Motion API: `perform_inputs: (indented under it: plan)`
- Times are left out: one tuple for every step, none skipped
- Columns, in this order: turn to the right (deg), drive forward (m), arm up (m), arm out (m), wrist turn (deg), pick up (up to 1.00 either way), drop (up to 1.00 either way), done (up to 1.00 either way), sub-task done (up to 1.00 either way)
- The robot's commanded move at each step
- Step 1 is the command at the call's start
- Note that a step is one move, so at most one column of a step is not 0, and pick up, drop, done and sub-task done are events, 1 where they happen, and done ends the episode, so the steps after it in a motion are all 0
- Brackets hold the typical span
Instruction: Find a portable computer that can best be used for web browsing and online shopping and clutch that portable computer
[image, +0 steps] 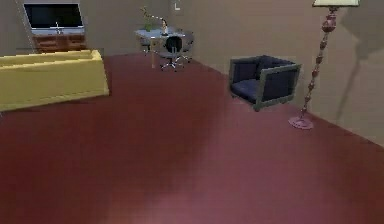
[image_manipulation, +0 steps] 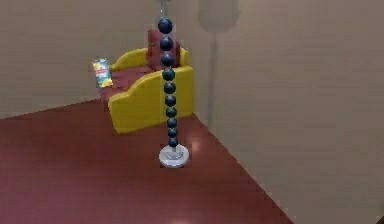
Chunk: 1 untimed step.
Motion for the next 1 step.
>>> perform_inputs:
  plan:
    - [0.0, 1.00, 0.00, 0.00, 0.0, 0.00, 0.00, 0.00, 0.00]
